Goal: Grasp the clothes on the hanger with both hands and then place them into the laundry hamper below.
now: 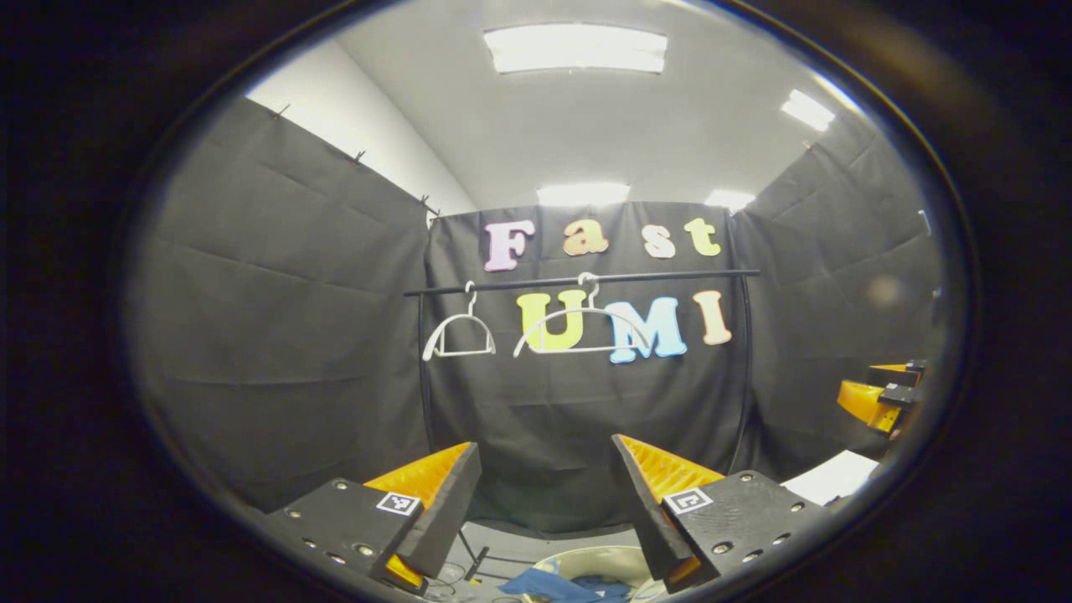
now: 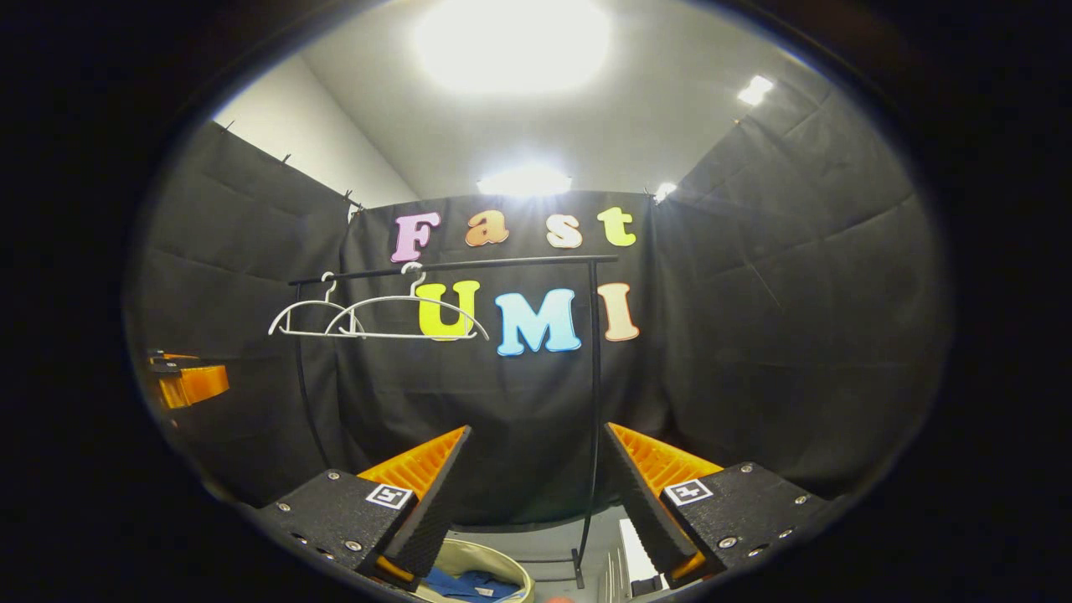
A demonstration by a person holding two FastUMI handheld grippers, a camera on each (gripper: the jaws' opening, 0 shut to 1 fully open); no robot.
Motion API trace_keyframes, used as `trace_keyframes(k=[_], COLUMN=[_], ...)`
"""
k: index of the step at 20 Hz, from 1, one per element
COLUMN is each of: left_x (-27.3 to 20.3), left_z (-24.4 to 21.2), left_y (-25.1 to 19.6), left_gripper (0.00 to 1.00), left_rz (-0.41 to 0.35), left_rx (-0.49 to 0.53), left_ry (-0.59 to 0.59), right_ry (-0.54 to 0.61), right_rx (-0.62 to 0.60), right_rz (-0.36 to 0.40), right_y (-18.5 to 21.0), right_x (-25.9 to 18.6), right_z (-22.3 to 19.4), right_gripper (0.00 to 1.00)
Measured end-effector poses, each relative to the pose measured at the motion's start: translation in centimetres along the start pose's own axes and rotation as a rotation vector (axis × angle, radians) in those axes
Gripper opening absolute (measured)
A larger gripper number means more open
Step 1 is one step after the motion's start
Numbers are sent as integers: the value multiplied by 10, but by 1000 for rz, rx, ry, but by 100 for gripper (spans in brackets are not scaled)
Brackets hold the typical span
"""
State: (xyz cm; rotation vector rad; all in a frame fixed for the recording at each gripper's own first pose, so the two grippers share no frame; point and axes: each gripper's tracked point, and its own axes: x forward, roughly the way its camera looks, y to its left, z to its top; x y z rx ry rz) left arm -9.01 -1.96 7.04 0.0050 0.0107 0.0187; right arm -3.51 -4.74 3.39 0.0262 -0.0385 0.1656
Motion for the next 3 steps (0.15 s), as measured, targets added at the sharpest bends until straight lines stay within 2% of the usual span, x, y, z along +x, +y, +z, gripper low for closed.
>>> trace_keyframes(k=[3], left_x=[-5], left_z=[4], left_y=[-2], left_gripper=[94], left_rz=[-5], left_rx=[7], left_ry=[-15], right_ry=[-5], right_rx=[-3], right_rz=[9], right_y=[3], right_x=[-3], right_z=[2], right_gripper=[93])
